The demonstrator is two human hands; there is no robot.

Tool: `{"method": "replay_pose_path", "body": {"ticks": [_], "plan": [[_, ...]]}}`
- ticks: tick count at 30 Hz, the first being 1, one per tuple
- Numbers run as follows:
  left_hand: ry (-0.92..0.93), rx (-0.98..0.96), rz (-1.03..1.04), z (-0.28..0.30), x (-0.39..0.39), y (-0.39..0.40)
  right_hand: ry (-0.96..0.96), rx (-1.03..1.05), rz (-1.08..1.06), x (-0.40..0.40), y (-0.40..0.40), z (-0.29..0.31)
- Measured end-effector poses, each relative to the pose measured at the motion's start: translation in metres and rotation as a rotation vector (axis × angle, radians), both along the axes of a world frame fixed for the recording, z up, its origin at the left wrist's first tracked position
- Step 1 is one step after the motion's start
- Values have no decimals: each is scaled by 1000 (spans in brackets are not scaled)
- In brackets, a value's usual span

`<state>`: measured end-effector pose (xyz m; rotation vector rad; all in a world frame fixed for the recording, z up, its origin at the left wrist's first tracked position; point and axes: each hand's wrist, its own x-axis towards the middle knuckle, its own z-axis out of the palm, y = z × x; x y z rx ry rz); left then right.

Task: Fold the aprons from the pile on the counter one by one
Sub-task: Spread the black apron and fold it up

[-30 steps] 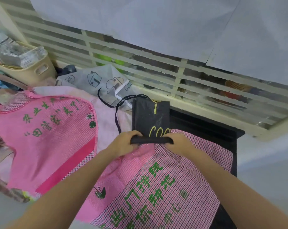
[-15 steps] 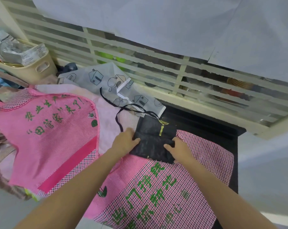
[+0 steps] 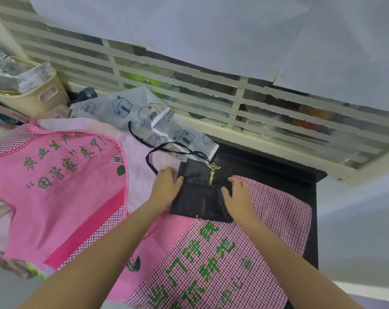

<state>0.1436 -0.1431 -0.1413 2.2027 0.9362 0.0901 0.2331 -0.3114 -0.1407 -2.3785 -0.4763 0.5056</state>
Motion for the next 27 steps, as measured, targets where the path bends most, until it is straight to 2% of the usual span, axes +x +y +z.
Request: {"method": "replay_pose_path", "body": {"ticks": [3, 6, 11, 15, 20, 22, 24, 27], "plan": [[68, -76, 77, 2, 10, 4, 222, 170, -268, 8, 6, -1], [40, -149, 143, 4, 17, 4, 306, 260, -480, 20, 6, -6], [39, -254, 139, 2, 25, 5, 383, 240, -457, 35, 3, -11], [68, -446, 193, 2, 33, 5, 541, 259, -413, 36, 10, -5], [67, -483, 240, 3, 37, 6, 772, 515, -543, 37, 14, -2], [60, -504, 244, 5, 34, 9, 771, 484, -510, 38, 15, 2], [57, -516, 225, 6, 31, 10, 683, 418, -481, 37, 17, 3], [37, -500, 216, 3, 26, 13, 556, 377, -551, 38, 22, -3]]}}
